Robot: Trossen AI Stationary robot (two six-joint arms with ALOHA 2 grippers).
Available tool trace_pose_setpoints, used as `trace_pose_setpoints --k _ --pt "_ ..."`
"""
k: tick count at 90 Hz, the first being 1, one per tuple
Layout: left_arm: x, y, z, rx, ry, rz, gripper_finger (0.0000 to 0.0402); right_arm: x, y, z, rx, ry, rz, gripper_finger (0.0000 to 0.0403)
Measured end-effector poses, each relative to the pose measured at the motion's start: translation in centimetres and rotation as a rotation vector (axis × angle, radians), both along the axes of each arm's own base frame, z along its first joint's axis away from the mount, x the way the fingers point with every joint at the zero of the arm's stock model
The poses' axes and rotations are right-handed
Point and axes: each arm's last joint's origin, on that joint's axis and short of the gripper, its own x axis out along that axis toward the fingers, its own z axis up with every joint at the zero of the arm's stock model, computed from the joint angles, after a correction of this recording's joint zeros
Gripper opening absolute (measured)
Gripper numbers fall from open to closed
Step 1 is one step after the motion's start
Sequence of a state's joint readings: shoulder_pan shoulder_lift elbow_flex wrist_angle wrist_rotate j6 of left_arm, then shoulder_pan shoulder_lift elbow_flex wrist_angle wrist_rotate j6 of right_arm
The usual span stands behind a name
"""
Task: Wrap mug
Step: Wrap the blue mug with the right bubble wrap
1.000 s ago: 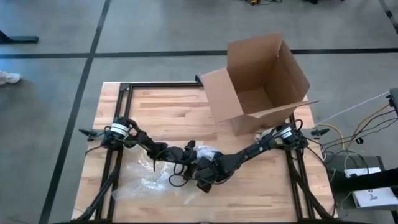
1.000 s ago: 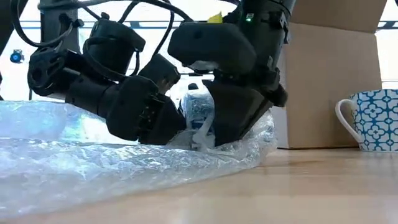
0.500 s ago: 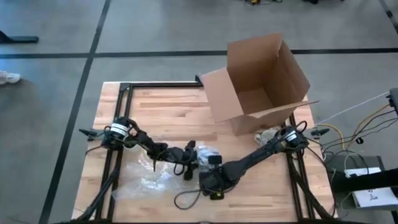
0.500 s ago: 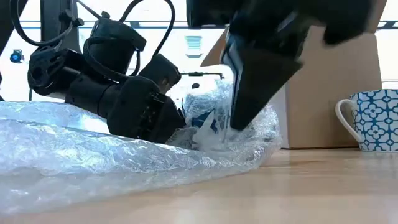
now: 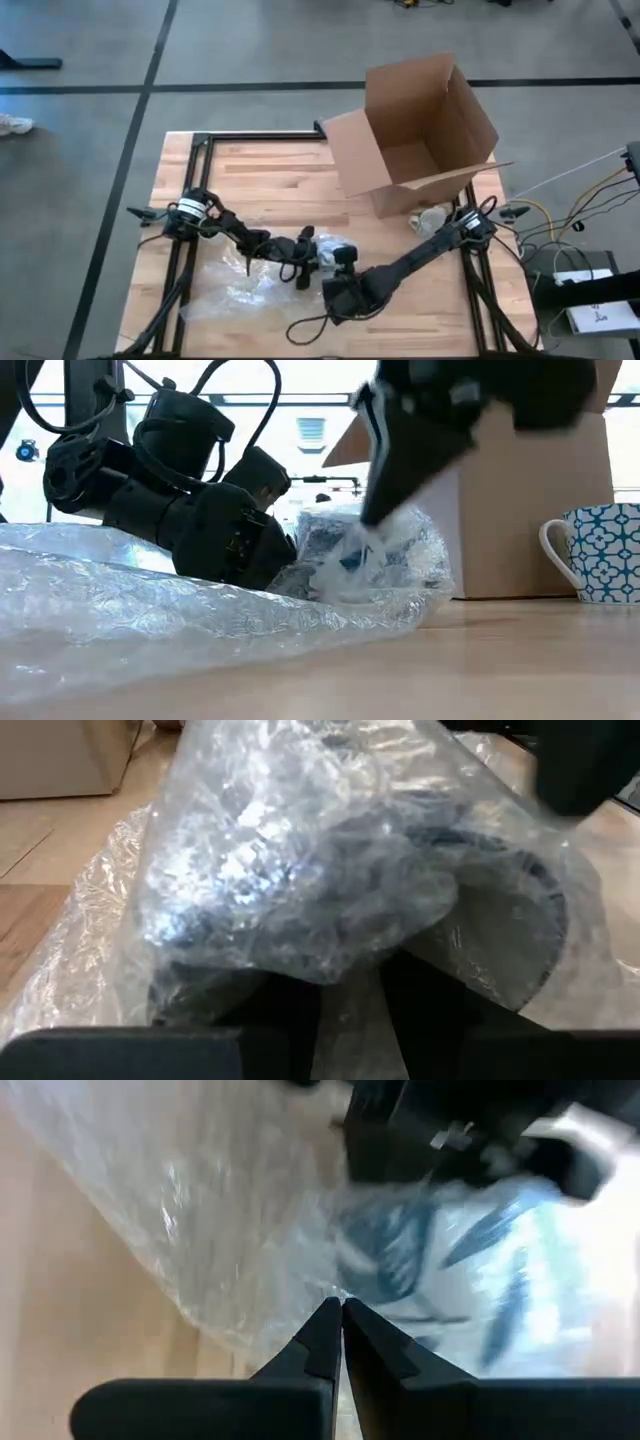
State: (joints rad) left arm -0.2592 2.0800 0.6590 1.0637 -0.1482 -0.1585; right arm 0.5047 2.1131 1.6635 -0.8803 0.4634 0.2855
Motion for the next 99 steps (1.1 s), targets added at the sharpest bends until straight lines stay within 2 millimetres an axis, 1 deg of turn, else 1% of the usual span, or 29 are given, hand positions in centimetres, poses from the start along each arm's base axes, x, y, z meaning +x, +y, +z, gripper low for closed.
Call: trace_pose_setpoints --k 8,18,29,38,46,59,70,81,89,99 --pt "0.0 0.0 0.0 0.000 0.000 0.000 0.0098 -0.1 -0.4 -1.5 0.030 -0.003 0.003 0.0000" --pt "0.0 0.0 0.0 0.000 0.000 0.000 0.0098 -0.1 -1.0 -2.8 0.056 -0.017 -0.008 0.0000" --pt "0.0 0.0 0.0 0.000 -0.001 0.001 0.0098 0.4 -1.8 -3.8 0.053 -0.024 -0.028 0.0000" --pt "0.1 0.0 0.0 -0.001 -0.003 0.001 0.0098 1.0 -2.1 -4.8 0.047 -0.023 -0.011 0.0000" --pt "0.2 0.0 0.1 -0.001 -0.006 0.002 0.0098 1.4 -2.4 -5.3 0.044 -0.031 -0.002 0.0000" --pt "0.2 0.0 0.1 0.002 -0.007 0.011 0.0098 1.8 -3.4 -6.0 0.058 -0.015 -0.054 0.0001" --pt "0.2 0.1 0.1 0.010 -0.008 0.013 0.0098 1.8 -3.7 -6.1 0.082 -0.018 -0.123 0.0001" --pt "0.2 0.1 0.2 0.011 -0.008 0.012 0.0098 2.2 -3.6 -5.0 0.134 -0.034 -0.214 0.0001" --pt "0.1 0.1 0.6 0.014 0.002 0.005 0.0098 2.4 -3.4 -4.3 0.148 -0.024 -0.256 0.0000" --pt "0.0 0.1 1.5 0.023 0.033 -0.002 0.0098 2.6 -3.4 -4.0 0.157 -0.022 -0.256 0.0000"
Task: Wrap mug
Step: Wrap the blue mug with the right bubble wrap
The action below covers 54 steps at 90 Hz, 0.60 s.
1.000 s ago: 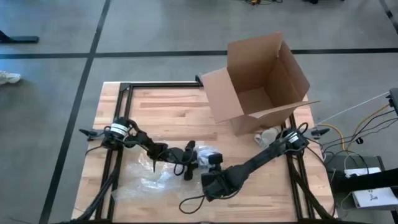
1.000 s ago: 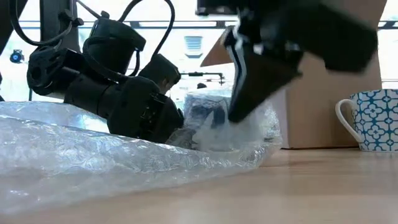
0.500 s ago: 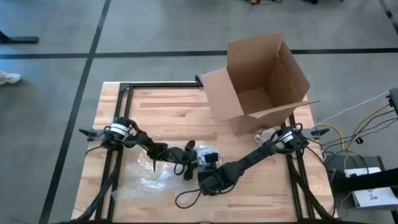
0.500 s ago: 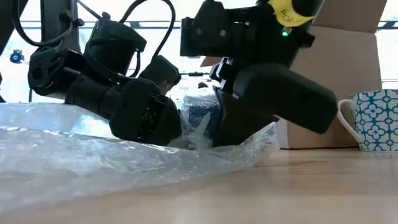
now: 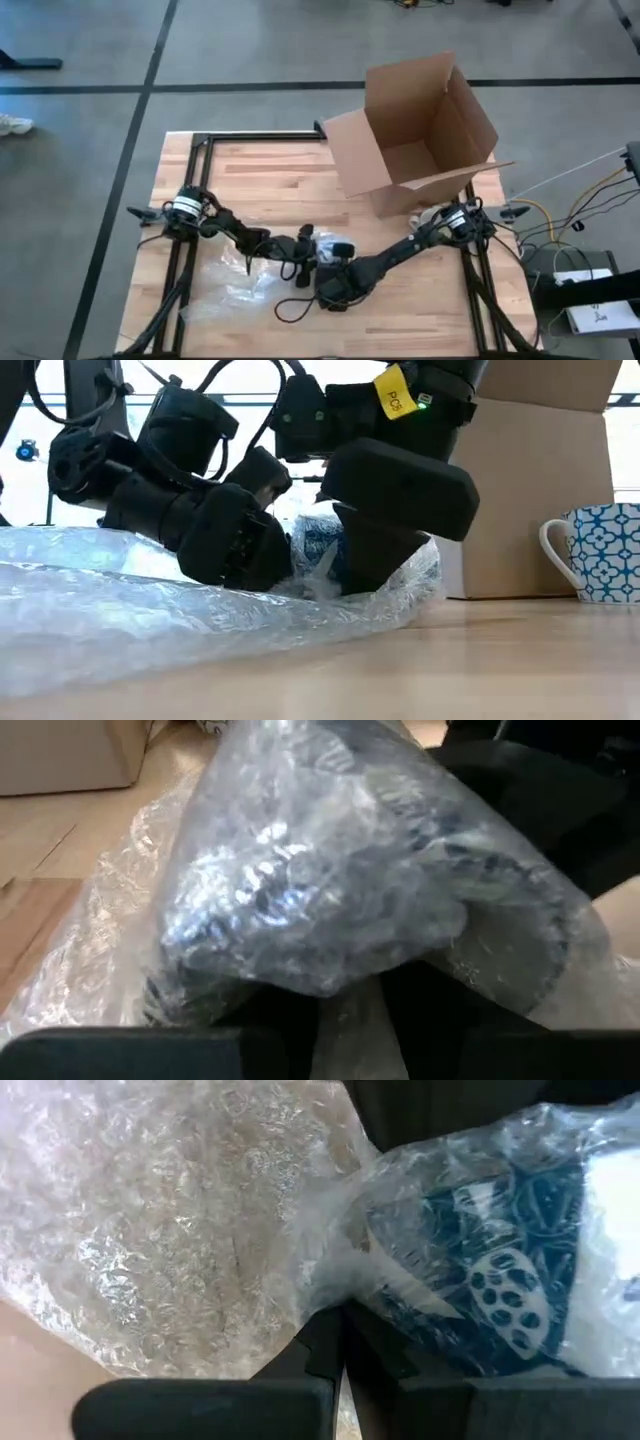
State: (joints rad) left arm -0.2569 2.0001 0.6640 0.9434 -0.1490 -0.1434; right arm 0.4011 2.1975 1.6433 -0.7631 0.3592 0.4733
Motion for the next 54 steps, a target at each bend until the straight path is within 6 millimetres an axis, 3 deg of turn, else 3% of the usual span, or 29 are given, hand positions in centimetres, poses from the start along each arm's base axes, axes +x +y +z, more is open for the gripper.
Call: trace_pose_setpoints --k 54 --pt "-2.2 -0.6 4.5 0.090 0.152 -0.072 0.0104 -0.2 -0.2 -0.3 -0.014 0.012 0.008 0.0000"
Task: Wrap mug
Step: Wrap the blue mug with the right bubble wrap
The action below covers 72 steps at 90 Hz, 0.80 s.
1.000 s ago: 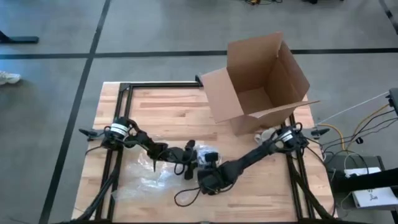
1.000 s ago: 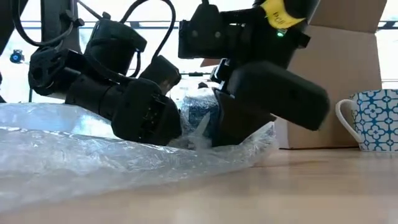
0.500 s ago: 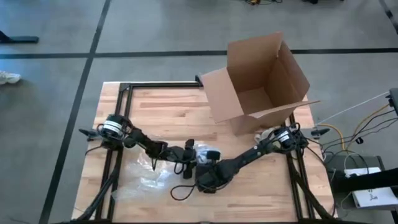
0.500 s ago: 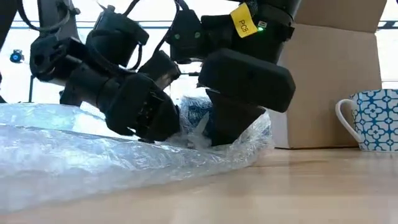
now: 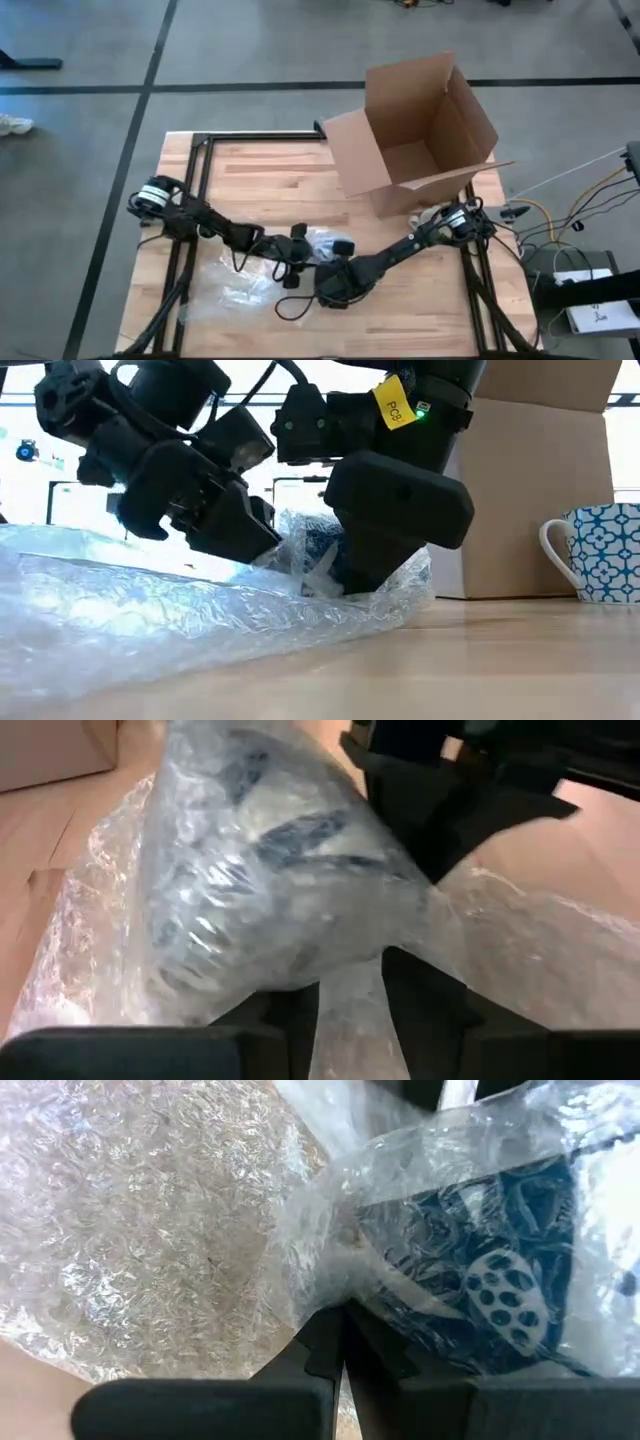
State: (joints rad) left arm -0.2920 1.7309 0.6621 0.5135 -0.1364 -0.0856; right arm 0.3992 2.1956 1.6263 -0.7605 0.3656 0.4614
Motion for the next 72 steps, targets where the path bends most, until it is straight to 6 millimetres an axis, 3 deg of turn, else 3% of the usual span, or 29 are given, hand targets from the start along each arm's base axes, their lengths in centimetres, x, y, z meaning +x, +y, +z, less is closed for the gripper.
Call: trace_pose_setpoints --k 35,54,72 --pt "-3.5 -0.3 4.1 0.037 -0.009 -0.034 0.0102 -0.1 0.0 -0.1 0.002 0.004 0.001 0.0000" --pt "-4.7 0.2 4.0 0.044 -0.001 -0.023 0.0109 -0.2 0.0 -0.2 0.001 0.006 0.002 0.0000" --pt "-5.5 1.0 5.0 0.221 -0.057 0.059 0.0112 -0.1 0.0 -0.2 0.003 0.004 0.002 0.0000"
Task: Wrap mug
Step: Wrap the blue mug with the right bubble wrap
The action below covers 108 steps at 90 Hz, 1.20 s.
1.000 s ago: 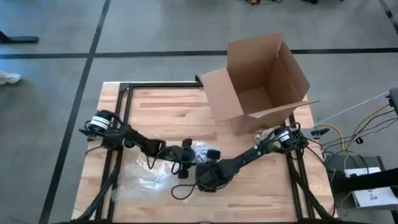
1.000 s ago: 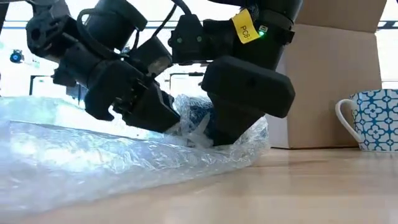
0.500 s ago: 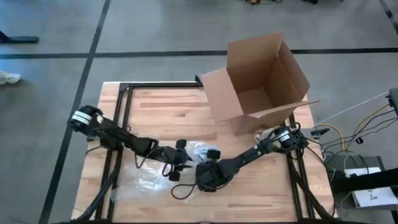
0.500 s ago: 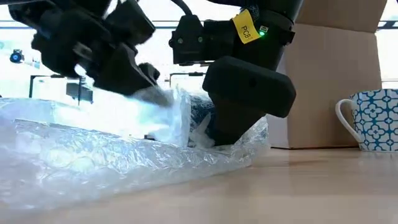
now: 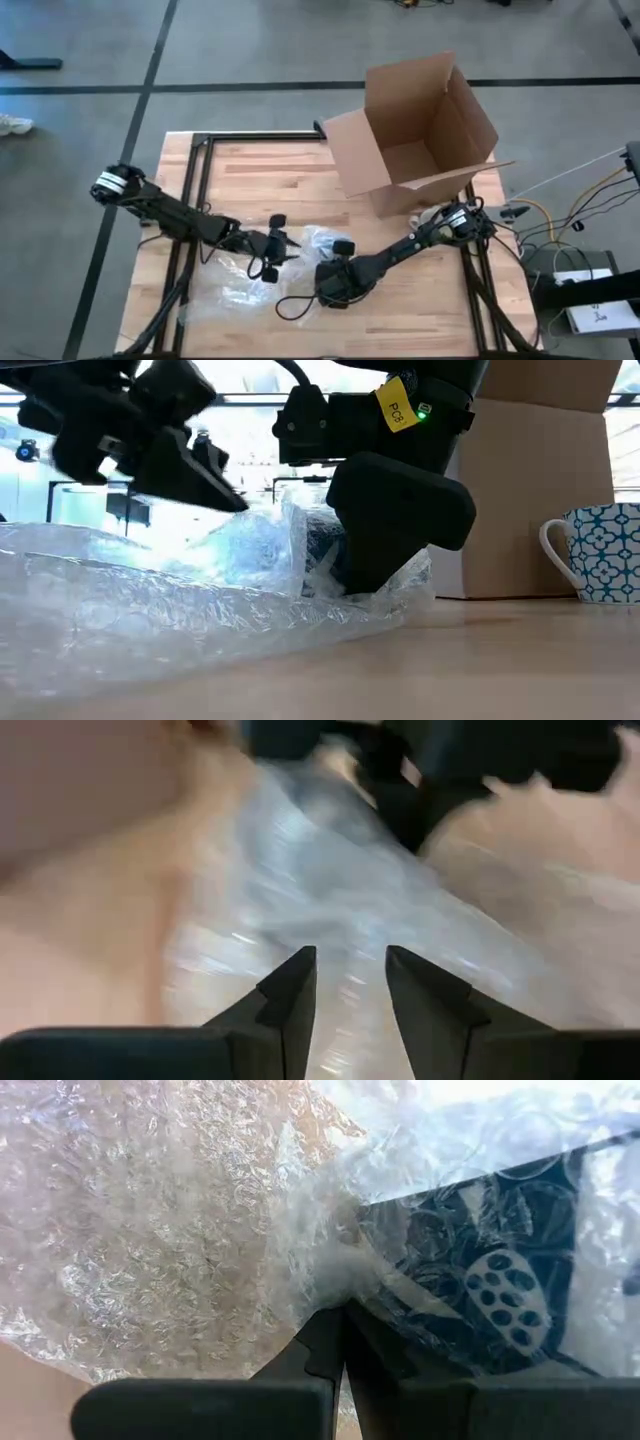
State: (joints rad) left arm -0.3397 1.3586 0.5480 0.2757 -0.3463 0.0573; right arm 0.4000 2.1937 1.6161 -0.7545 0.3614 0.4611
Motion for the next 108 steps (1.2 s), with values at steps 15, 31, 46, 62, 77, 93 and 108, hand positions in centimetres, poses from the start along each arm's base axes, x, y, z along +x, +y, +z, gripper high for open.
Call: trace_pose_setpoints --k 15,31,46,62,77,93,108 --pt "0.5 0.7 0.0 0.123 -0.040 0.019 0.0115 0.0 0.0 0.0 0.003 -0.003 -0.001 0.0000" --pt "2.5 1.3 -1.7 0.136 -0.090 -0.047 0.0146 0.0 0.0 0.0 0.004 -0.003 -0.001 0.0000" --pt "4.2 1.5 -4.4 0.133 -0.122 -0.070 0.0185 0.0 0.0 0.0 0.004 -0.003 0.000 0.0000" --pt "6.3 1.0 -6.5 0.122 -0.176 -0.066 0.0212 0.0 0.0 0.0 0.003 0.001 0.010 0.0000" --pt "8.6 0.6 -7.3 0.104 -0.215 -0.047 0.0216 0.0 0.0 0.0 0.006 0.006 0.020 0.0000" --pt "10.5 0.2 -8.4 0.106 -0.220 -0.034 0.0192 -0.1 0.1 0.0 0.002 0.015 0.036 0.0001" --pt "10.8 0.1 -8.5 0.078 -0.219 -0.006 0.0129 -0.2 0.1 0.0 -0.002 0.028 0.041 0.0001"
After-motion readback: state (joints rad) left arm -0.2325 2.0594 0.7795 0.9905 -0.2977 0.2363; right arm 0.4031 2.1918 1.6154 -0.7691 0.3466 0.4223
